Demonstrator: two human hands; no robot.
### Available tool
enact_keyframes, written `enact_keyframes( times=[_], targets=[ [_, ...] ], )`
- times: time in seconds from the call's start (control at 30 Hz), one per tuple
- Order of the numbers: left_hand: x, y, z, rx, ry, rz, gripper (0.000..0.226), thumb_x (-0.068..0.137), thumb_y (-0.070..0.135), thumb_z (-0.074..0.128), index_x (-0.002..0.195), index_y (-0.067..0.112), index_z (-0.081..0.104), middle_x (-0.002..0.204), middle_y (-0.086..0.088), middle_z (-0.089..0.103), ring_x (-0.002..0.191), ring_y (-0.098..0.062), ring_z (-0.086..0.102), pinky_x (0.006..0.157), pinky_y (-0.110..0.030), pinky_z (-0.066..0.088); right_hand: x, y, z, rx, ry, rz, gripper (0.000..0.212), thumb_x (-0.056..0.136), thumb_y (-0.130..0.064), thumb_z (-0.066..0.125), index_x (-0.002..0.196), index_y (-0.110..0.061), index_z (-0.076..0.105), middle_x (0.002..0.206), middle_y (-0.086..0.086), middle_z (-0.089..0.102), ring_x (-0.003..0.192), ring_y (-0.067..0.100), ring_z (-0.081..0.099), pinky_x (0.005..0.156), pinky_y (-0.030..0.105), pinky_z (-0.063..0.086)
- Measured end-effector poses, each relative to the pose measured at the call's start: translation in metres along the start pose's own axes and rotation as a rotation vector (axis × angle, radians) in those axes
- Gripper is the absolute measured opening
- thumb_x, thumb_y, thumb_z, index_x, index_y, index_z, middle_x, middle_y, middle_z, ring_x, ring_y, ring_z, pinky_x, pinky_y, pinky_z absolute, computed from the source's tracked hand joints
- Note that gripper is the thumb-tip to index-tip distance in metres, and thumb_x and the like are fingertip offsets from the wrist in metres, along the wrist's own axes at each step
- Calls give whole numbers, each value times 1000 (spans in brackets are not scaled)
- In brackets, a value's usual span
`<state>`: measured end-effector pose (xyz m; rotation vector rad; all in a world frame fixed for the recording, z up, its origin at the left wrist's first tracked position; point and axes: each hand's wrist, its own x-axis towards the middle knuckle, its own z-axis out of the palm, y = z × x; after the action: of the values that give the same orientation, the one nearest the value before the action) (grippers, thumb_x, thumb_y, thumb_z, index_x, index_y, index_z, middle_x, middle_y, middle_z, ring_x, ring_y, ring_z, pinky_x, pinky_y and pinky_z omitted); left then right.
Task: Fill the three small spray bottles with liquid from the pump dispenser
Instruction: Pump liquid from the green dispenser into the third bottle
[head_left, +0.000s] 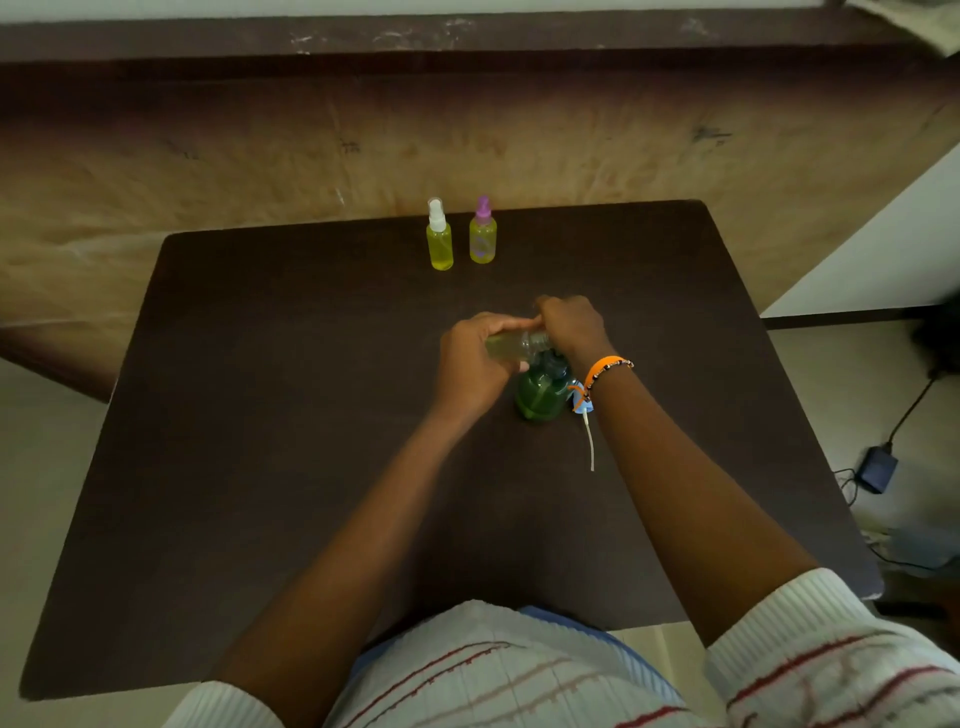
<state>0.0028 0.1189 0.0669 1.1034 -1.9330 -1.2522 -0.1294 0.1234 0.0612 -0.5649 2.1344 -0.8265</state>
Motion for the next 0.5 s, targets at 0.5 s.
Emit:
enact_keyframes(
  times=[0.5],
  targets=[
    [1,-5,2,20,-7,-9,50,60,-10,73,104,11,69,94,4,62,89,-11,60,77,-10,44,-4,2,3,17,53,13,46,88,-37,48,114,-4,67,121,19,63,112,38,57,92,38,45]
  ],
)
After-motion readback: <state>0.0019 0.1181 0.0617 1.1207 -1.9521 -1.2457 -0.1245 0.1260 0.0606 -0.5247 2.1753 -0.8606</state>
